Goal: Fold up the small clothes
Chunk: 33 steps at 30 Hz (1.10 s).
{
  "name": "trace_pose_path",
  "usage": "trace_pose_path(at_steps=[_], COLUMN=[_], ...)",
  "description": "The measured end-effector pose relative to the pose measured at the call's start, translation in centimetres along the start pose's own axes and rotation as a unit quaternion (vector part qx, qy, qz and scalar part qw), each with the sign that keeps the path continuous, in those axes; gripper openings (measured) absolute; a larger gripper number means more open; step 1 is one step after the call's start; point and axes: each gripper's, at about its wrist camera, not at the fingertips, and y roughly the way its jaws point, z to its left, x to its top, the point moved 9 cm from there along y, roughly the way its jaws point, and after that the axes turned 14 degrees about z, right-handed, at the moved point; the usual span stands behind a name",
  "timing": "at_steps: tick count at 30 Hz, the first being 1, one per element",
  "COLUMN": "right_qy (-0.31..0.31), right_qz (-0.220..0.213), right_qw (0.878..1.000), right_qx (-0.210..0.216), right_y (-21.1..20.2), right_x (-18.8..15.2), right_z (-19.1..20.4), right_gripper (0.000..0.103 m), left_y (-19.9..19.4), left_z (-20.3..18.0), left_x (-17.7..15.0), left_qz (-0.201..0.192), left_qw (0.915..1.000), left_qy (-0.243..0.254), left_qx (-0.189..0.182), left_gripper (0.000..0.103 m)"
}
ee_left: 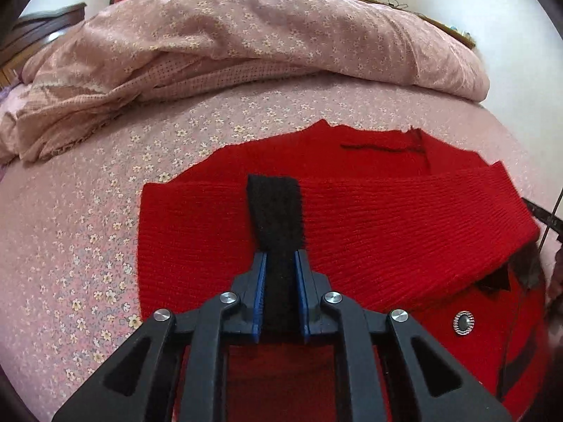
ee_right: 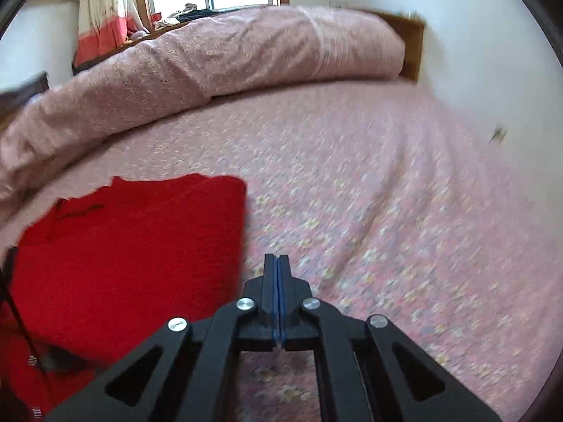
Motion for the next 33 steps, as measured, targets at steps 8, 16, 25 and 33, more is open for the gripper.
trace_pose_path(at_steps=[8, 16, 25, 33], right_qy=[-0.09, -0.167, -0.083, -0.112], right_qz=[-0.044, -0.033, 0.022, -0.003], right_qw=[0.994, 0.982, 0.996, 0.993], right_qx=[0.033, 0.084, 0.035, 0.037], right_y=[-3.2, -2.7, 1.6, -1.0], right_x=[0.3, -2.7, -2.6, -3.7], right_z=[5.6, 12.5, 8.3, 9.3], right_gripper=[0.004, 0.004, 0.0, 0.002], left_y=[-2.3, 1.0, 2.2, 0.0], left_z=[3.9, 5.6, 7.9, 6.6], left_x=[-0.4, -1.8, -1.5, -2.6], left_qz=[-0.014, 0.0, -0.02, -0.039], left_qw=[0.9993, 0.9986, 0.9935, 0.9926], left_qy=[-0.009, -0.025, -0.058, -0.022], left_qx=[0.033, 0.047, 0.096, 0.113], left_gripper=[0.012, 0.014, 0.0, 0.0])
